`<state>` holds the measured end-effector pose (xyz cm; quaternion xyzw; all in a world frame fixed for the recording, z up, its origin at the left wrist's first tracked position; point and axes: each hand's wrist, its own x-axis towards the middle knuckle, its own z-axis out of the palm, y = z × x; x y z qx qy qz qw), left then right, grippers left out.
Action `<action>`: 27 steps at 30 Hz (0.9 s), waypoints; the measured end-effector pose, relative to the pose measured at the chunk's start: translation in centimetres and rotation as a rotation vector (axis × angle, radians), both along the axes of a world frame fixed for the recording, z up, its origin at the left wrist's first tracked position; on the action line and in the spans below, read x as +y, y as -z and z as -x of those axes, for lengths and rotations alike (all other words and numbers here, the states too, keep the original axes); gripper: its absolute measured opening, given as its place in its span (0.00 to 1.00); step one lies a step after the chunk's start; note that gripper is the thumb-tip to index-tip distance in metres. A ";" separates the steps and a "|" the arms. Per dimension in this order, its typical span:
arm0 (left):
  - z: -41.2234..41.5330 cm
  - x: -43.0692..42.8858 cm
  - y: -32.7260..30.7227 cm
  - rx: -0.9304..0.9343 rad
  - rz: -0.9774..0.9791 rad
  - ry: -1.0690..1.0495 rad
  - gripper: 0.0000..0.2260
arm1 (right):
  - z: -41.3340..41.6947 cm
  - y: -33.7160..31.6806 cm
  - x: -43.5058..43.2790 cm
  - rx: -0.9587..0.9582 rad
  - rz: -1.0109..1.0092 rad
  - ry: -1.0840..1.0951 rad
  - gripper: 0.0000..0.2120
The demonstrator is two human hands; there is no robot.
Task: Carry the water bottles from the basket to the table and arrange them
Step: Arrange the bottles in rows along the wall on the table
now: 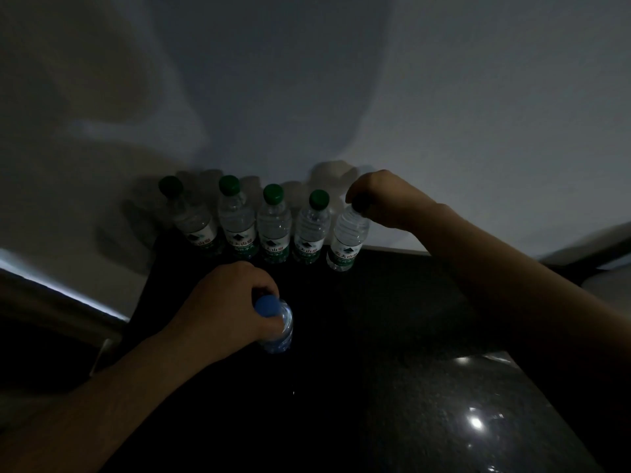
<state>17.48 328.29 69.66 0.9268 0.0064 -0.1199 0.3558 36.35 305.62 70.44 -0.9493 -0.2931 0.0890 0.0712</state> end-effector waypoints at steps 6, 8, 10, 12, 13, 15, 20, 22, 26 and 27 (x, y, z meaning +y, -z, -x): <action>0.0 0.2 0.4 -0.005 -0.001 -0.023 0.13 | 0.0 0.0 0.6 0.000 -0.019 0.022 0.13; 0.1 0.3 0.4 -0.010 -0.003 -0.023 0.13 | 0.0 0.0 0.8 0.005 -0.021 0.023 0.13; 0.2 0.4 0.2 -0.015 -0.004 -0.025 0.12 | 0.0 0.0 0.9 0.007 -0.021 0.022 0.13; 0.1 0.4 0.1 -0.011 0.010 -0.018 0.12 | 0.0 0.1 1.0 0.003 -0.025 0.021 0.13; 0.1 0.4 0.1 -0.001 0.020 -0.011 0.12 | 0.0 0.1 0.9 -0.001 -0.026 0.019 0.13; 0.1 0.4 0.1 0.018 0.027 -0.003 0.11 | 0.2 0.1 0.8 -0.009 -0.023 0.016 0.13; 0.1 0.1 0.3 0.045 0.024 -0.009 0.12 | 0.7 0.4 0.5 -0.038 -0.025 0.011 0.15; 0.1 0.0 0.3 0.049 0.025 -0.007 0.12 | 1.1 0.3 0.4 -0.036 -0.039 0.033 0.18; -0.1 -0.6 0.2 0.027 0.016 0.002 0.12 | 2.3 -0.3 -0.9 -0.047 -0.147 0.138 0.27; -0.2 -0.8 0.2 0.025 0.013 0.009 0.12 | 2.7 -0.3 -1.6 -0.051 -0.146 0.171 0.28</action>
